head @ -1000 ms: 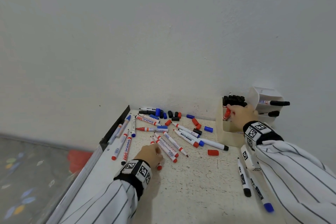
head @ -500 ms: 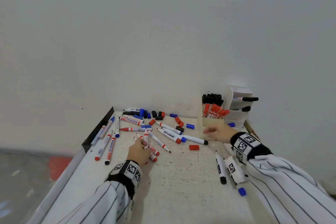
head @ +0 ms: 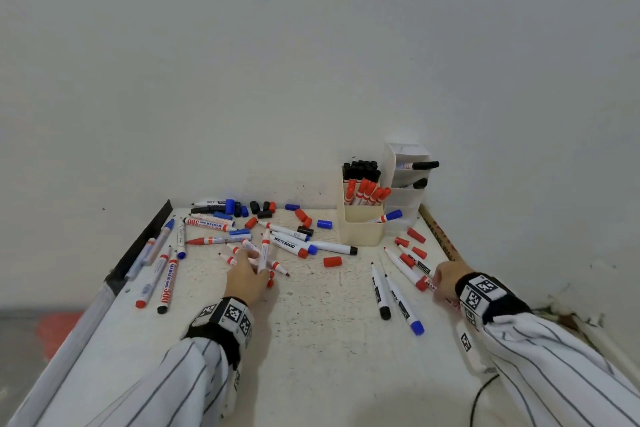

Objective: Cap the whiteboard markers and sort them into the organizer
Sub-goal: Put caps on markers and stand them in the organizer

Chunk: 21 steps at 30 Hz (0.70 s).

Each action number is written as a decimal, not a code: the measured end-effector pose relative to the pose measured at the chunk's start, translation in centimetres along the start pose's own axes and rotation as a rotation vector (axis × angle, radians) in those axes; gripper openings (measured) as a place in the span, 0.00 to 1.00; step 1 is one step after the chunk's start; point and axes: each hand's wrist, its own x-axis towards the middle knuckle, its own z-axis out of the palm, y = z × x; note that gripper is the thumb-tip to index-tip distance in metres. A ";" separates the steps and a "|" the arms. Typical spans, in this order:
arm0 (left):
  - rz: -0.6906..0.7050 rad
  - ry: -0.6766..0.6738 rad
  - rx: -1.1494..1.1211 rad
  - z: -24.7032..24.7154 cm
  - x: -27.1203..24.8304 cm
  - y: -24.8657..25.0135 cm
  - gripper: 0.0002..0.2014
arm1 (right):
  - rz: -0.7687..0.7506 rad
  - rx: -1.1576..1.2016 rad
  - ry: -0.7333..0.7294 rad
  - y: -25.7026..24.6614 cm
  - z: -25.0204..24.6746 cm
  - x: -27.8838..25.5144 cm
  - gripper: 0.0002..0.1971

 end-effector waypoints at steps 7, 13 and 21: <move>0.040 -0.008 -0.038 1.1 -0.3 0.7 0.13 | -0.108 0.218 0.029 -0.6 0.7 0.3 0.14; 0.073 -0.019 -0.056 1.3 -0.5 0.3 0.09 | -0.215 0.188 0.070 -2.2 0.5 1.9 0.25; 0.117 -0.097 -0.003 1.7 -0.6 0.3 0.12 | -0.182 0.060 -0.008 -3.6 0.4 3.6 0.27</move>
